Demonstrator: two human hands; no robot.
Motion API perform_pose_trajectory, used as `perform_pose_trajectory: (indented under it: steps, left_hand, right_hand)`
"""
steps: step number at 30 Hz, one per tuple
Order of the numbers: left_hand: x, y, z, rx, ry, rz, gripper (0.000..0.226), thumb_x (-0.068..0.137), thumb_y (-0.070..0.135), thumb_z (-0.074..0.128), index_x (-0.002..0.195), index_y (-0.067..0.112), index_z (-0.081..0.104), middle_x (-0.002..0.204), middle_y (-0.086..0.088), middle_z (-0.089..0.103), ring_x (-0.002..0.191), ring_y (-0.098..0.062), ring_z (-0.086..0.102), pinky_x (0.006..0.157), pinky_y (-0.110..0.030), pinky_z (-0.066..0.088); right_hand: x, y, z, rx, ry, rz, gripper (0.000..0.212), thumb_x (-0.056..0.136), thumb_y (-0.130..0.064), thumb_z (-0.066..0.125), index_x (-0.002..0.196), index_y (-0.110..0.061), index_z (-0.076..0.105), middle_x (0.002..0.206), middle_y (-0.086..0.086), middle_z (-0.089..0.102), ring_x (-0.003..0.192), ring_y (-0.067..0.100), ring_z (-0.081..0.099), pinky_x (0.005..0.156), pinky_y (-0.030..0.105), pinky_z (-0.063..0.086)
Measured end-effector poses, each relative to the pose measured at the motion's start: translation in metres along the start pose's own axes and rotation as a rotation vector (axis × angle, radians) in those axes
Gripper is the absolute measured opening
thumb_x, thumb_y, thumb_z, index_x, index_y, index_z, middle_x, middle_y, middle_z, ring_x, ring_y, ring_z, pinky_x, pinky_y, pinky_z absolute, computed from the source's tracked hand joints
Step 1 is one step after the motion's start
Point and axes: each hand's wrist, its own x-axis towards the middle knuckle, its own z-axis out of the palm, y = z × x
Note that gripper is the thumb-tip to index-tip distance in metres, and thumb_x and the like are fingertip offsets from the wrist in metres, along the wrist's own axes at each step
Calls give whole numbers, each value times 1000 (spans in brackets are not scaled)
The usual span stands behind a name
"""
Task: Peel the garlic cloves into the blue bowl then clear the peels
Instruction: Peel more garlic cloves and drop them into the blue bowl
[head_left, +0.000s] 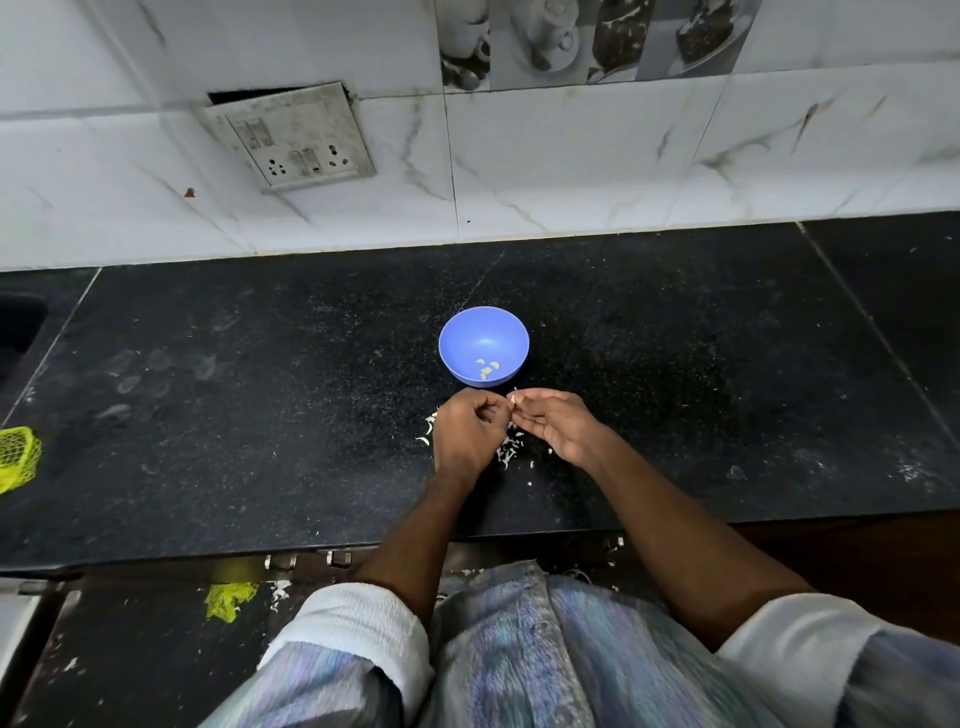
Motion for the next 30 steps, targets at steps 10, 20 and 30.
perform_pose_trajectory:
  steps: [10, 20, 30]
  left_hand:
    - [0, 7, -1, 231, 17, 50, 9, 86, 29, 73, 89, 27, 81, 84, 8, 77, 74, -15, 70, 63, -28, 51]
    - [-1, 7, -1, 143, -19, 34, 8, 87, 27, 76, 92, 25, 82, 81, 11, 77, 71, -7, 68, 63, -24, 49]
    - [0, 0, -2, 137, 20, 96, 19, 85, 31, 76, 74, 15, 76, 66, 1, 68, 59, -19, 61, 53, -40, 50]
  right_hand:
    - [1, 0, -5, -140, -20, -11, 18, 93, -2, 71, 110, -3, 75, 107, 17, 77, 103, 25, 74, 96, 36, 58]
    - [-2, 0, -5, -214, 10, -100, 19, 89, -4, 77, 107, -2, 76, 103, 17, 78, 91, 21, 75, 82, 29, 61]
    - [-4, -1, -1, -301, -6, -144, 13, 88, -6, 79, 101, -5, 78, 98, 11, 79, 88, 17, 75, 79, 28, 60]
